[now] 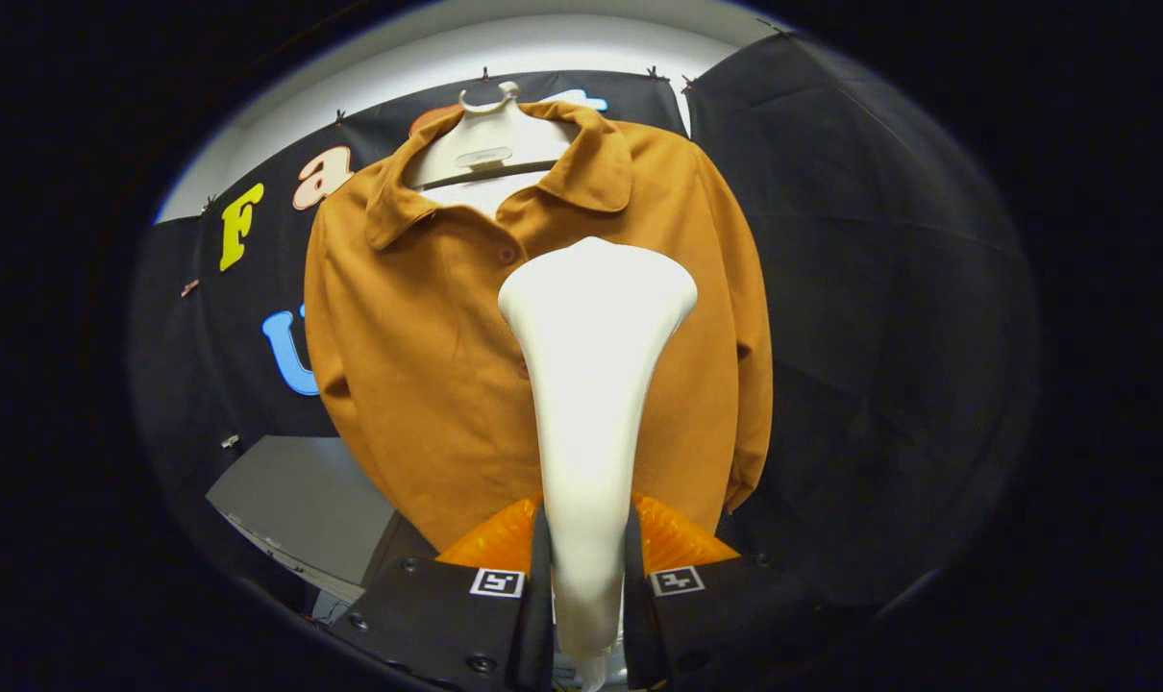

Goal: Iron the clothes twice with a garment steamer, once on the left side and once on the right side.

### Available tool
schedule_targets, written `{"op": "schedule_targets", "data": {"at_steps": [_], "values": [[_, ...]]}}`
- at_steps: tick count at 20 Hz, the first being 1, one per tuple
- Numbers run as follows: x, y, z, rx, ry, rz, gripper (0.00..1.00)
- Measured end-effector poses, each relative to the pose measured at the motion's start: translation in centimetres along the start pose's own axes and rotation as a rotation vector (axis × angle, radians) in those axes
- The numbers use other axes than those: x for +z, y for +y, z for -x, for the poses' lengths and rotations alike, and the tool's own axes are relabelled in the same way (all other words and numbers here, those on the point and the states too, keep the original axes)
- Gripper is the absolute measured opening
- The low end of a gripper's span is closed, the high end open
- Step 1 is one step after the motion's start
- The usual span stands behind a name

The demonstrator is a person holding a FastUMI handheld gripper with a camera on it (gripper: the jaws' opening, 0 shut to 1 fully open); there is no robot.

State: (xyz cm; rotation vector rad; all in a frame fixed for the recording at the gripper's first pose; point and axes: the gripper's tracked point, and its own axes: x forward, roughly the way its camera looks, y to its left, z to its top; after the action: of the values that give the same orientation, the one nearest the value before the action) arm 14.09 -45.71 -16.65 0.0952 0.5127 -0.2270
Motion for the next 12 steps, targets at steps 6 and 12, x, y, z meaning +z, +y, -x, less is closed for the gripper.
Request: {"op": "schedule_targets", "data": {"at_steps": [6,12], "values": [[1.9,-1.1,-2.1,0.037,-0.011,0.024,0.33],[-0.2,-2.5,-4.4,0.050,0.037,-0.009,0.33]]}}
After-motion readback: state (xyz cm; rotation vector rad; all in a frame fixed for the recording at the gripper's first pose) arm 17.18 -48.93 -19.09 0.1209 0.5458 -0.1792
